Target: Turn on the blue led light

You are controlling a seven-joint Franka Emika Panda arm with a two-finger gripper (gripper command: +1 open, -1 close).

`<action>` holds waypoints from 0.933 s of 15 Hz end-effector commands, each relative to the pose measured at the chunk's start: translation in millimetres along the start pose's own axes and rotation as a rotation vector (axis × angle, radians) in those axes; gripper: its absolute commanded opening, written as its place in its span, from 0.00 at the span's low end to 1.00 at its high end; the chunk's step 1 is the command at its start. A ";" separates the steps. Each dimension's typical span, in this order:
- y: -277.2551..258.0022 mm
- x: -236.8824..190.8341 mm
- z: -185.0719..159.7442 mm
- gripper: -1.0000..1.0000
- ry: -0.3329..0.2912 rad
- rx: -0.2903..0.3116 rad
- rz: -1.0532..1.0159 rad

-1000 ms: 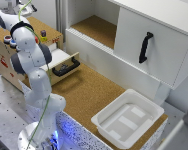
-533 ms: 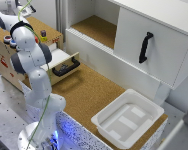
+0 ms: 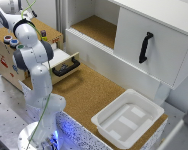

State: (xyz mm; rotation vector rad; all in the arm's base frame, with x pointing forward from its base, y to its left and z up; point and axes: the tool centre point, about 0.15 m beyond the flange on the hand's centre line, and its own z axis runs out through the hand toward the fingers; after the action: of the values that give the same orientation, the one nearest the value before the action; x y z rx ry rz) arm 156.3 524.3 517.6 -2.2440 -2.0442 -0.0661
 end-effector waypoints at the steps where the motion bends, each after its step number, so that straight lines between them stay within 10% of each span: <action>1: 5.2 15.6 33.3 0.00 -0.141 -0.006 0.041; 9: 2.9 10.5 76.3 0.00 -0.232 0.033 0.078; 14: -13.4 1.7 -2.8 0.00 -0.102 -0.016 0.087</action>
State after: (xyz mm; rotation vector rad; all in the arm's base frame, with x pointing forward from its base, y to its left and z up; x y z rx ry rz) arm 156.6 527.1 464.8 -2.3291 -1.9755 0.1193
